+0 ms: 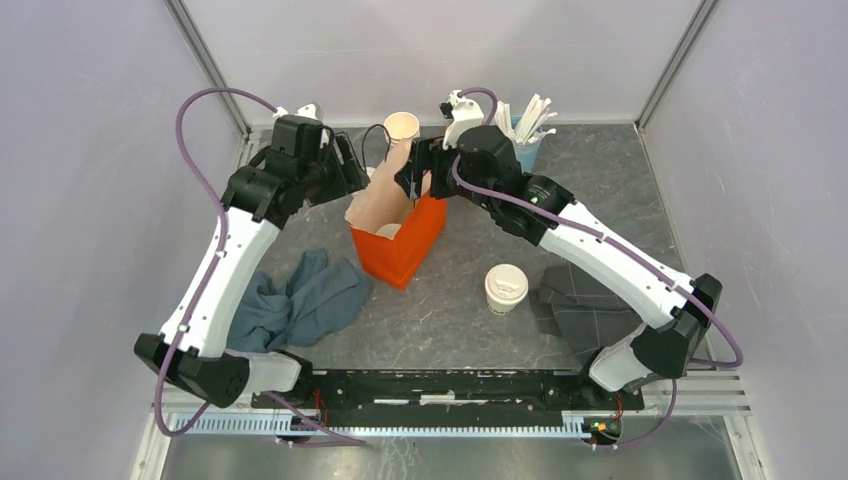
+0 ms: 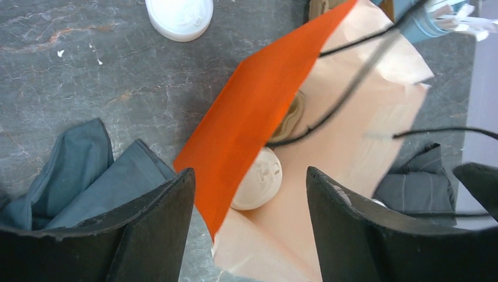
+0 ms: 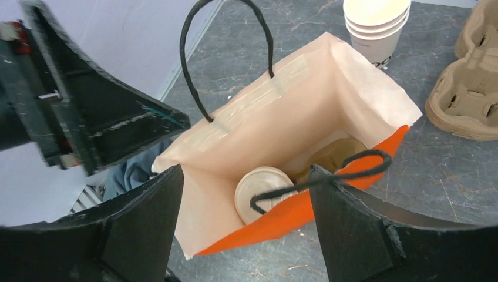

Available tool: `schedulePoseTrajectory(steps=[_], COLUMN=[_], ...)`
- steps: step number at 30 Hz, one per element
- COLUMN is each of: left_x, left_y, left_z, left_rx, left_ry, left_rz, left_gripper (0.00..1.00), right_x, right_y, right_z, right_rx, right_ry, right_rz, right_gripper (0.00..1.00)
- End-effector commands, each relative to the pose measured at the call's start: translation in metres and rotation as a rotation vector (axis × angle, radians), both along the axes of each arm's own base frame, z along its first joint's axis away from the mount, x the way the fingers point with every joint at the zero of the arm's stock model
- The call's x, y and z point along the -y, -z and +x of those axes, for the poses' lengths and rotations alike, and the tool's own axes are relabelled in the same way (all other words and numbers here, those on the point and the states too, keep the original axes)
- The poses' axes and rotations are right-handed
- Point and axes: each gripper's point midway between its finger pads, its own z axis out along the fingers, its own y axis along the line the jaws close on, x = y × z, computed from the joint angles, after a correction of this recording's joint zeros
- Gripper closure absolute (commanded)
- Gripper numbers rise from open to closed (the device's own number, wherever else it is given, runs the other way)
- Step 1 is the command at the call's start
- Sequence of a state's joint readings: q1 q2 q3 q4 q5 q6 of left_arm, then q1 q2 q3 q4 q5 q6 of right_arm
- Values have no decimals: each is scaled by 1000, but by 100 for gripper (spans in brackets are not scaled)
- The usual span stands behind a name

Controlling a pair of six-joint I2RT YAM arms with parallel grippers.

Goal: Pack the takeout coffee
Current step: Adjust the takeout bag at the center of the board.

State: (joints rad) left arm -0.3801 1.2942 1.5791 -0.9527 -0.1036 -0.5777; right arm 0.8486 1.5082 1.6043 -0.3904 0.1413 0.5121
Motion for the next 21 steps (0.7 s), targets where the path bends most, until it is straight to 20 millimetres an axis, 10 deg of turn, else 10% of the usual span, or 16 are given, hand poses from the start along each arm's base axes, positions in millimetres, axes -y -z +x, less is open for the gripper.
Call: schedulePoseTrajectory(steps=[1,3,11,21], left_x=[8,12,22,28], left_y=[9,13,-9,-55], left_z=[26,33,41,1], left_rx=[-1,0,42,84], left_ry=[43,56,132,140], left_rz=[28,26,27,-138], left_gripper=[27,32,88,98], right_x=[3,4,11,34], right_y=[-38,-36,-86,-119], right_z=[18,22,14,-21], right_rx=[83,95,191,179], right_ry=[70,84,14,-23], right_rz=[55,54,155,260], right_gripper=[20,24,99,100])
